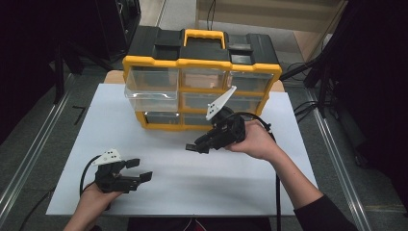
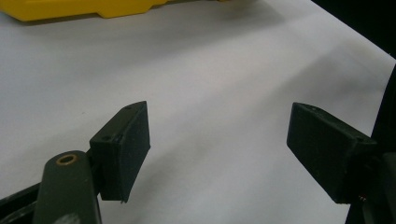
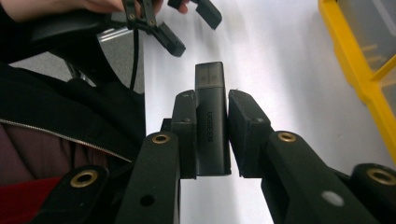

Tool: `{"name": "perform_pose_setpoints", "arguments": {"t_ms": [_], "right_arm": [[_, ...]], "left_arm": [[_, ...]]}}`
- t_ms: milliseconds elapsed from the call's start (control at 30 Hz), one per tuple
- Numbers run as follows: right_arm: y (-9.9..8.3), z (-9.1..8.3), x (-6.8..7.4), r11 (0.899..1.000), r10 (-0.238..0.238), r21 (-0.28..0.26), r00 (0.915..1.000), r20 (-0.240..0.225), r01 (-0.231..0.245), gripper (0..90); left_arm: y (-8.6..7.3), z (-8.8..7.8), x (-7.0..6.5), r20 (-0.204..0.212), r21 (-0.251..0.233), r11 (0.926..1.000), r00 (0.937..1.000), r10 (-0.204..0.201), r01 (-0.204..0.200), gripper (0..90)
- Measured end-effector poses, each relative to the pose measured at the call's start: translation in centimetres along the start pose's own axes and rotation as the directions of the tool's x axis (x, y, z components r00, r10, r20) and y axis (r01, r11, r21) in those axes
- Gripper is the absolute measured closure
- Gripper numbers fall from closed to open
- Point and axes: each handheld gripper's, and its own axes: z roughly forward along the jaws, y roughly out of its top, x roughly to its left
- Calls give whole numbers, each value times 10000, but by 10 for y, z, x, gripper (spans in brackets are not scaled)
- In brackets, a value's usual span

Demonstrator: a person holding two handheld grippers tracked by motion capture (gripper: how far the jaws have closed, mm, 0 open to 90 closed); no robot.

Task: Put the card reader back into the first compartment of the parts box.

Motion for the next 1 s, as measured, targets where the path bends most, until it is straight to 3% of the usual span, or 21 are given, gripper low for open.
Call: {"name": "perform_pose_setpoints", "arguments": {"t_ms": [667,1000], "right_arm": [[24,-35,2,9996,-232,-146,9996,-136,230,712],[44,-63,7,9984,-384,-424,9993,-48,381,712]], "left_arm": [[0,0,0,36,12,10000,10000,17,-17,227],[0,0,-1,58,2,10000,10000,33,-33,227]]}}
